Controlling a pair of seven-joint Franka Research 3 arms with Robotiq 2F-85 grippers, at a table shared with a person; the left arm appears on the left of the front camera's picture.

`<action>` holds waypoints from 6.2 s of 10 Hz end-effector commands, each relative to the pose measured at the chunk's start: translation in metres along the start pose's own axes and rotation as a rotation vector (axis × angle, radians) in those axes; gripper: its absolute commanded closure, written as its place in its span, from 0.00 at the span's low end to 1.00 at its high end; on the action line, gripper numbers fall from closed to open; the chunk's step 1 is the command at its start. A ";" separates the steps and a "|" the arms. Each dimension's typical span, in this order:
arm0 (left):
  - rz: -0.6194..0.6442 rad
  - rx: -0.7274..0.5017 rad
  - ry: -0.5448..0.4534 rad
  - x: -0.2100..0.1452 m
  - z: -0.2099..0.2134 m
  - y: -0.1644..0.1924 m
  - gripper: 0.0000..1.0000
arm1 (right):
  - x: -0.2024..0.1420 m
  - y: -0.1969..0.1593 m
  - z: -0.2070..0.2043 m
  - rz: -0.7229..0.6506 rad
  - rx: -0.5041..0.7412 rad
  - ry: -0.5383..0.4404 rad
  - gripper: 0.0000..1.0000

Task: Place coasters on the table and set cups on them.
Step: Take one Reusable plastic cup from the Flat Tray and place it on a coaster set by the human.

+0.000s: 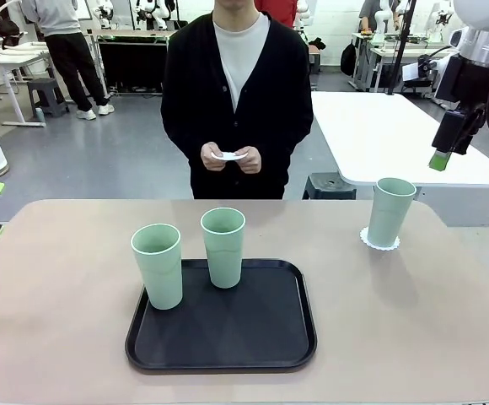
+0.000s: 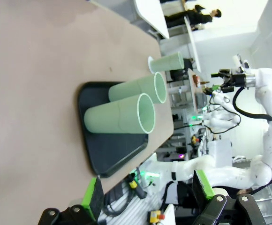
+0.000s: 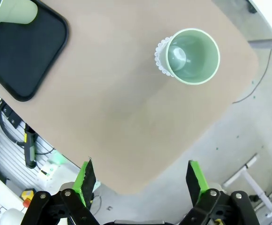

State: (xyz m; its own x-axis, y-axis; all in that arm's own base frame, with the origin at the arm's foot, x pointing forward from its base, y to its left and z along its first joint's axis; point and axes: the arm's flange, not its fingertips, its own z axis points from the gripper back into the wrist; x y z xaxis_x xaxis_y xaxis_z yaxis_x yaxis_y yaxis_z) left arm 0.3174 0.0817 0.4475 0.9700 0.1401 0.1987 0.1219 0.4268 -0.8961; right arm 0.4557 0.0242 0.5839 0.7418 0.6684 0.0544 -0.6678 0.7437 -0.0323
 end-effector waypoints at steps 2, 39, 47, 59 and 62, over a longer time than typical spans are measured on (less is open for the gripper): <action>-0.004 -0.011 -0.005 0.000 0.002 0.000 0.00 | -0.103 -0.047 -0.008 -0.279 0.308 -0.243 0.00; -0.004 -0.011 -0.005 0.000 0.002 0.000 0.00 | -0.251 -0.075 -0.107 -0.583 1.159 -0.578 0.00; -0.004 -0.011 -0.005 0.000 0.002 0.000 0.00 | -0.251 -0.075 -0.107 -0.583 1.159 -0.578 0.00; -0.004 -0.011 -0.005 0.000 0.002 0.000 0.00 | -0.057 0.030 -0.031 0.001 0.697 -0.399 0.00; -0.004 -0.011 -0.005 0.000 0.002 0.000 0.00 | -0.008 0.110 -0.048 0.294 0.564 -0.455 0.00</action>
State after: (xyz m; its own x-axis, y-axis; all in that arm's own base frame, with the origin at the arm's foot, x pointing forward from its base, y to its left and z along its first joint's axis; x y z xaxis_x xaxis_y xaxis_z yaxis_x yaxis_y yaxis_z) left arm 0.3172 0.0820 0.4473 0.9699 0.1412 0.1982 0.1210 0.4270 -0.8961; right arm 0.3885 0.0988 0.5522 0.5899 0.6471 0.4830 -0.7967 0.3689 0.4788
